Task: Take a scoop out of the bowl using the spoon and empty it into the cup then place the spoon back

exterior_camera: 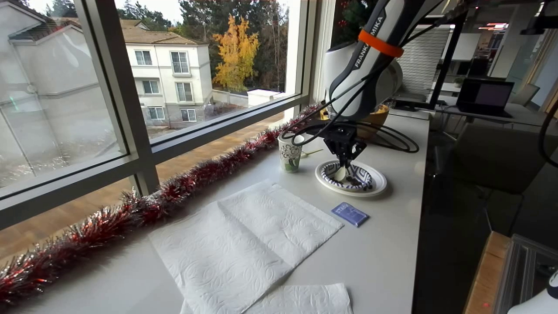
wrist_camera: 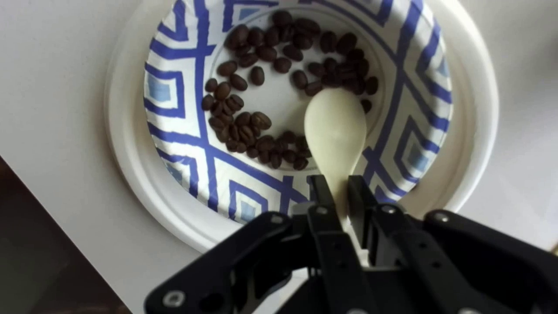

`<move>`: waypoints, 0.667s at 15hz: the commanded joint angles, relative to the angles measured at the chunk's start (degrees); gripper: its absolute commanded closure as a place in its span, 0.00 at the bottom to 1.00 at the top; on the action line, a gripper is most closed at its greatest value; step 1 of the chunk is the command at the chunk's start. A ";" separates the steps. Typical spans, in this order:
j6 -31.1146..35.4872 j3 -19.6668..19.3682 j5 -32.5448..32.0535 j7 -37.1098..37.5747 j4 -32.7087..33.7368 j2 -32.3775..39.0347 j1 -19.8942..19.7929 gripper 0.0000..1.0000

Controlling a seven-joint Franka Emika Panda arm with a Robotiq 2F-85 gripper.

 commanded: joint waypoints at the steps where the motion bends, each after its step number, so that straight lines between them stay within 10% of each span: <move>1: 3.04 -0.13 -1.50 2.58 -0.56 0.62 1.03 0.96; 10: 9.66 0.71 -0.72 -3.20 -3.48 0.32 1.38 0.96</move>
